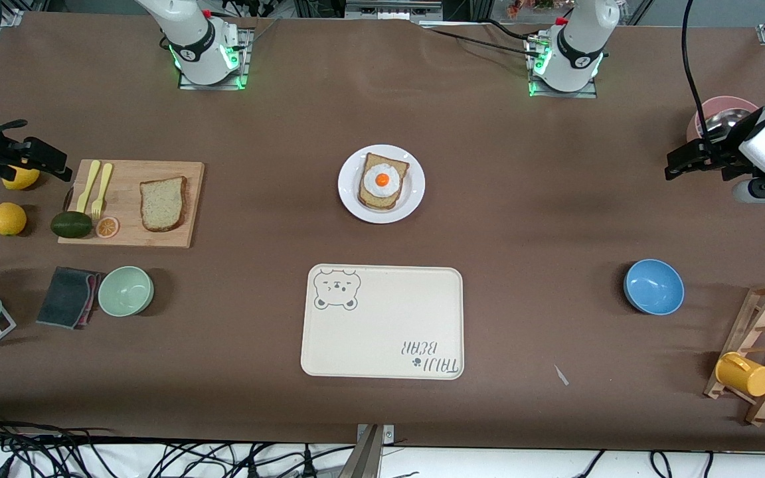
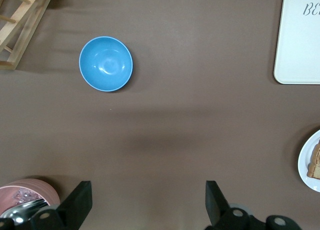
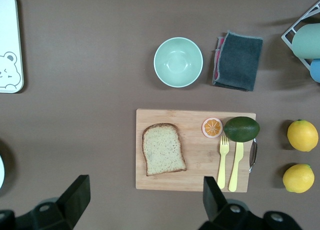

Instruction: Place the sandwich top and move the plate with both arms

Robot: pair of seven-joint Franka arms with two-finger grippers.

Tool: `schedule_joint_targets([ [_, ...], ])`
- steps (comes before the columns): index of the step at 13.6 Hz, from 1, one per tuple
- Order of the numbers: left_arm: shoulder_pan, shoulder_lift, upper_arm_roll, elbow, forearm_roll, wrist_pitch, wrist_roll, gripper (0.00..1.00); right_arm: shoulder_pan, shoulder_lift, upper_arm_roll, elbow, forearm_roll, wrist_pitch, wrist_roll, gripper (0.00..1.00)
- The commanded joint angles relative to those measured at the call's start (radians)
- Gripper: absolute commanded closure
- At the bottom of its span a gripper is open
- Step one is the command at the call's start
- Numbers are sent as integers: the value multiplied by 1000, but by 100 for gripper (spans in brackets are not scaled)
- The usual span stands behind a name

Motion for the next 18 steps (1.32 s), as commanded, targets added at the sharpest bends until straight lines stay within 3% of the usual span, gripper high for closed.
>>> schedule_joint_targets([
  [1,-5,-22,-5,-18,22,-5,1,0,-5,6,2,13,12,-11,4,0],
  [13,3,-17,-2,-15,36,5,-30,0,1,61,8,19,4,-14,-10,0],
  [18,1,-14,-2,-17,36,20,-32,0,1,159,7,11,-2,-46,4,0],
])
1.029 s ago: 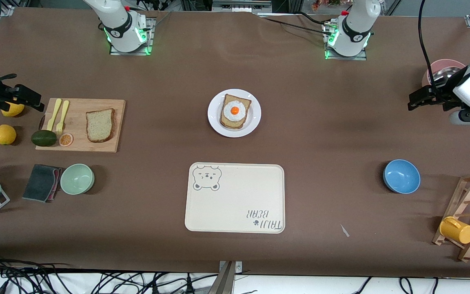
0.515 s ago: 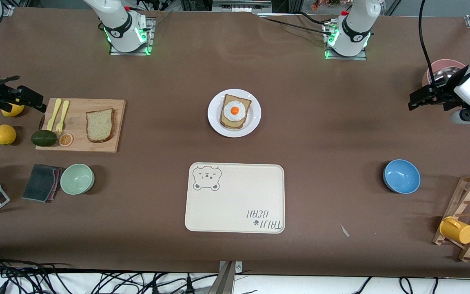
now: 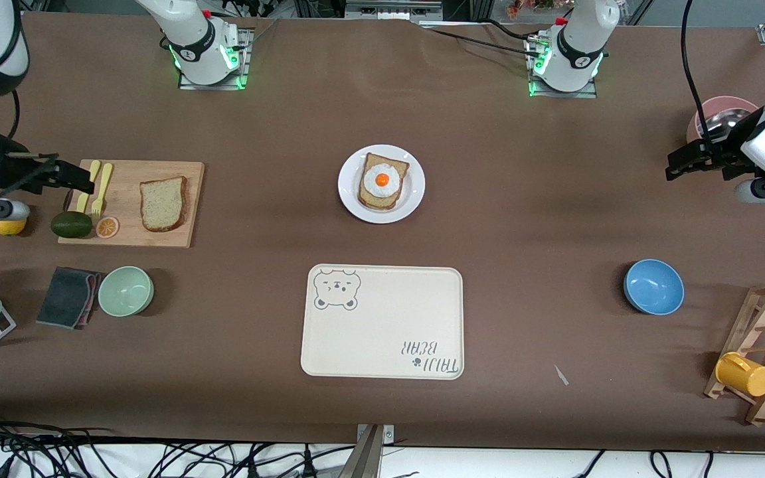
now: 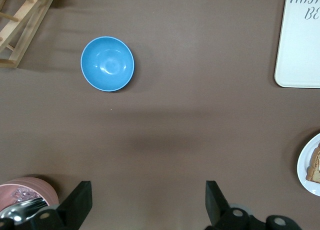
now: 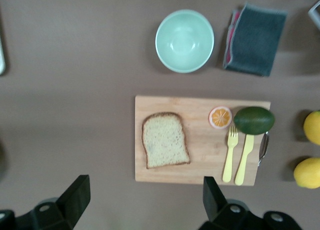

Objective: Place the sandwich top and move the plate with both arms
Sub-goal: 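Reach the right gripper down and grasp the bread slice on the board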

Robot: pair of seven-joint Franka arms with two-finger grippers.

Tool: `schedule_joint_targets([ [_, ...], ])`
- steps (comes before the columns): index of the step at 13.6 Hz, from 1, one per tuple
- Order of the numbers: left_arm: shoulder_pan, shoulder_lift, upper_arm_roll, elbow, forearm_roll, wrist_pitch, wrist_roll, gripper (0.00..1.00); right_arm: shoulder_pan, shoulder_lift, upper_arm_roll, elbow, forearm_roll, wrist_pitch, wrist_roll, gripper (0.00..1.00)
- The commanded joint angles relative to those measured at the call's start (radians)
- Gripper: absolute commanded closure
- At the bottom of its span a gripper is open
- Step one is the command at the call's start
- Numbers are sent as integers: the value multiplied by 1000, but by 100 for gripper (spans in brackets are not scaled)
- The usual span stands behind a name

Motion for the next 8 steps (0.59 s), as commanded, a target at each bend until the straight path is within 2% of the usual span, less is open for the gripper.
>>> schedule_joint_targets([
  [1,2,-12,-4,-16,36,21,-14,0,-2,62,2,5,-3,-15,5,0],
  [5,2,-12,-2,-15,36,21,-14,0,29,98,5,-137,-42,149,123,0],
  [8,2,-12,-2,-12,36,21,-14,0,93,108,5,-286,-164,322,307,0],
])
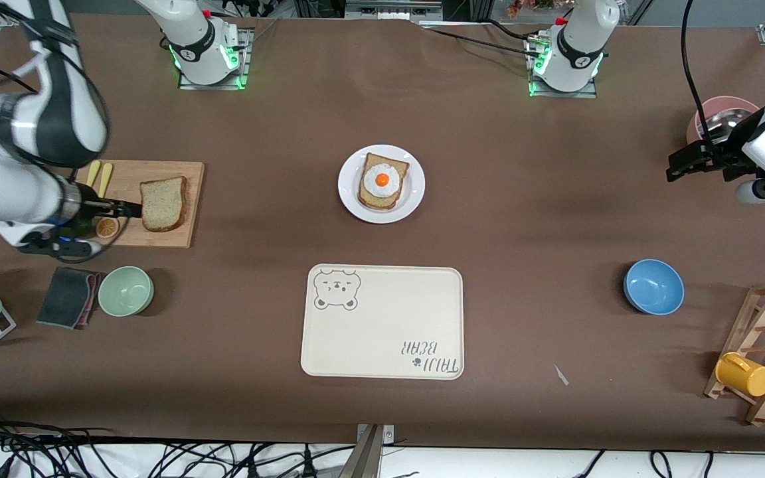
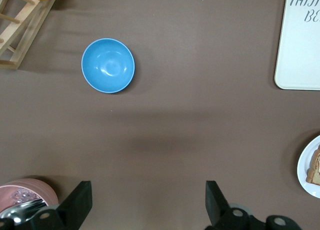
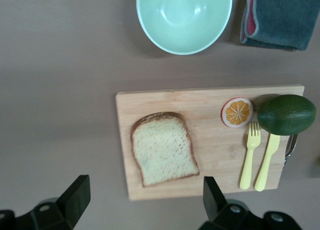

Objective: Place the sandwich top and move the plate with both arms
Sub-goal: 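Reach the right gripper down and grasp the bread slice on the board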

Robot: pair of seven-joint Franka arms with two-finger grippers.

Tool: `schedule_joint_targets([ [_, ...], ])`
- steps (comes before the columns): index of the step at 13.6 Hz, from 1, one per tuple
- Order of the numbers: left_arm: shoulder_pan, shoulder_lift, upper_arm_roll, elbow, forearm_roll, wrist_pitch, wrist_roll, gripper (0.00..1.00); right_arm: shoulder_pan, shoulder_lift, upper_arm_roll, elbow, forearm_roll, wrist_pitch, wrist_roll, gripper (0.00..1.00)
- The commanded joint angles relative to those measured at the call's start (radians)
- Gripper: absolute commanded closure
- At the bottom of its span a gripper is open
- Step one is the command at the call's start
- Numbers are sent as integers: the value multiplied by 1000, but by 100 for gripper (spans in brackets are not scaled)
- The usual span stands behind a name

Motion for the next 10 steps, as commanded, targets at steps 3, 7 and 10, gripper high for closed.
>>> schedule_joint_targets([
  [3,11,-12,1,-11,36,16,-10,0,59,30,1,-184,-112,245,248,2],
  [7,17,-13,1,-11,36,16,-6,0,59,52,-2,-310,-112,443,373,9],
  [10,15,-18,-3,-13,36,14,-13,0,64,87,-3,-324,-121,473,418,15],
])
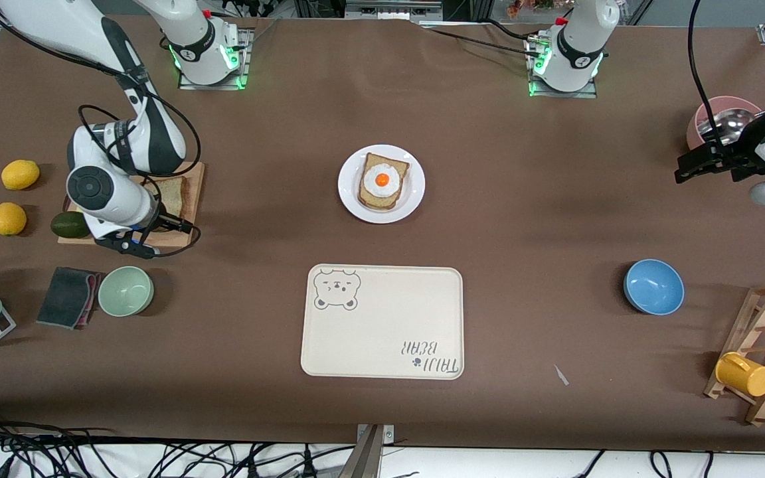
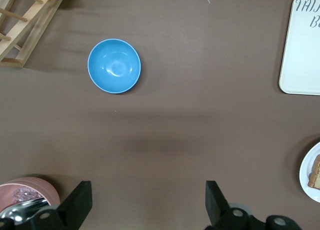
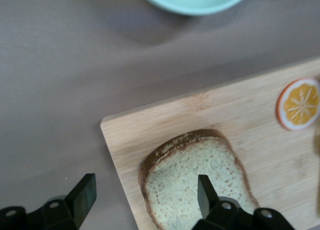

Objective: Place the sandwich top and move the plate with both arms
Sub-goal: 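Reach the right gripper down and grasp the bread slice on the board, then lift the bread with the right gripper while the left gripper reaches out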

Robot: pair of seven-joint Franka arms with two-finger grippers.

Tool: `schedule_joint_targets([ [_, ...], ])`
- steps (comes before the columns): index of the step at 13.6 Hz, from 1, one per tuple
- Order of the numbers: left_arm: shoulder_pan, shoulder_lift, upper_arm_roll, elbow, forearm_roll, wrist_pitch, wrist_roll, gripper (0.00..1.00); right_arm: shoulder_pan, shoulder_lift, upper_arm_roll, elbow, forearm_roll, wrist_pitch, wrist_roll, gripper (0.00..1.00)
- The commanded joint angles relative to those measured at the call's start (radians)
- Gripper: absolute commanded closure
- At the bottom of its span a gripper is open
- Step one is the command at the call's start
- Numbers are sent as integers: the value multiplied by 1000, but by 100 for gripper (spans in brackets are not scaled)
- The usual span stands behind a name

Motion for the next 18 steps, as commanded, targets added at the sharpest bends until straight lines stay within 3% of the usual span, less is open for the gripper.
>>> schedule_joint_targets([
  [1,-2,-16,-8,-14,36,10,-13,0,2,18,1,-31,-31,33,50,19],
  [3,-2,-15,-10,-20,36,10,-13,0,5,29,1,-31,-32,33,63,27],
  [8,-17,8,-11,-26,34,48,-37,0,2,42,-1,-25,-34,30,64,92],
  [9,-22,28,-20,-26,34,65,-69,0,2,44,1,-23,-34,27,64,100],
  [13,-25,116,-60,-39,-78,135,-64,0,0,33,1,-14,-34,24,62,100],
  [15,-24,117,-63,-109,-139,207,-30,0,0,29,2,26,-32,-18,53,100],
  [18,2,122,-62,-157,-285,276,42,0,21,30,19,180,-19,-252,56,100],
])
